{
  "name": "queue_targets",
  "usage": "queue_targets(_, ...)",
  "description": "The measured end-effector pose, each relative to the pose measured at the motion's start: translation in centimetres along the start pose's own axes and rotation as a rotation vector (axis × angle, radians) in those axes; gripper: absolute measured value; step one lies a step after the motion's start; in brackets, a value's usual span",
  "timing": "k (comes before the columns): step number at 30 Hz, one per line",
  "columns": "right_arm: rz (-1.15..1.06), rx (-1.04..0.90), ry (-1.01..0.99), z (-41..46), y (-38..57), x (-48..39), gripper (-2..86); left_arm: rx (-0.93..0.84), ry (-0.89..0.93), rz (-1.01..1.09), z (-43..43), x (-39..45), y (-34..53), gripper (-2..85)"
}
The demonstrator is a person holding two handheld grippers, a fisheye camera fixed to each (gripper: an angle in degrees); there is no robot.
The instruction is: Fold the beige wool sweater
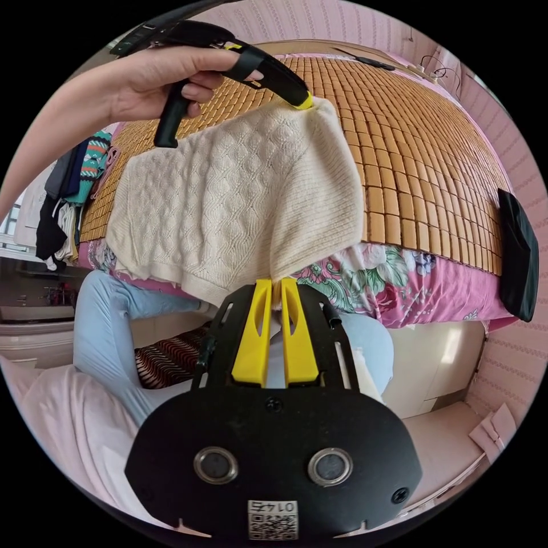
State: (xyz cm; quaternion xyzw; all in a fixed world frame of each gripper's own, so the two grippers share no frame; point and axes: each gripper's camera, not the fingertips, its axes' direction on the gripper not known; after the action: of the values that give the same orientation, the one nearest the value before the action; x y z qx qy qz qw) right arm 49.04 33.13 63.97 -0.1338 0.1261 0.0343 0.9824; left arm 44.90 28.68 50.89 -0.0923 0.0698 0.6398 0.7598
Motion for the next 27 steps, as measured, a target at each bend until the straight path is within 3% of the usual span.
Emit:
queue_targets(17,-0.299,0.127,0.193,-9.6,-0.6,-12.1,1.9,0.224,0.032,-0.254,-12.3,-12.6,17.5,0.1)
queue_targets(23,-0.535,0.189,0.065,-12.4,-1.9,-20.4,2.3,0.337,0.035,-0.438,-15.7,-19.1,28.7,-0.4)
queue_targets(27,-0.711,0.131,0.009,-9.8,-3.6,-27.0,3.4,0.357,-0.044,-0.646,-15.4,-23.5,38.8,2.9)
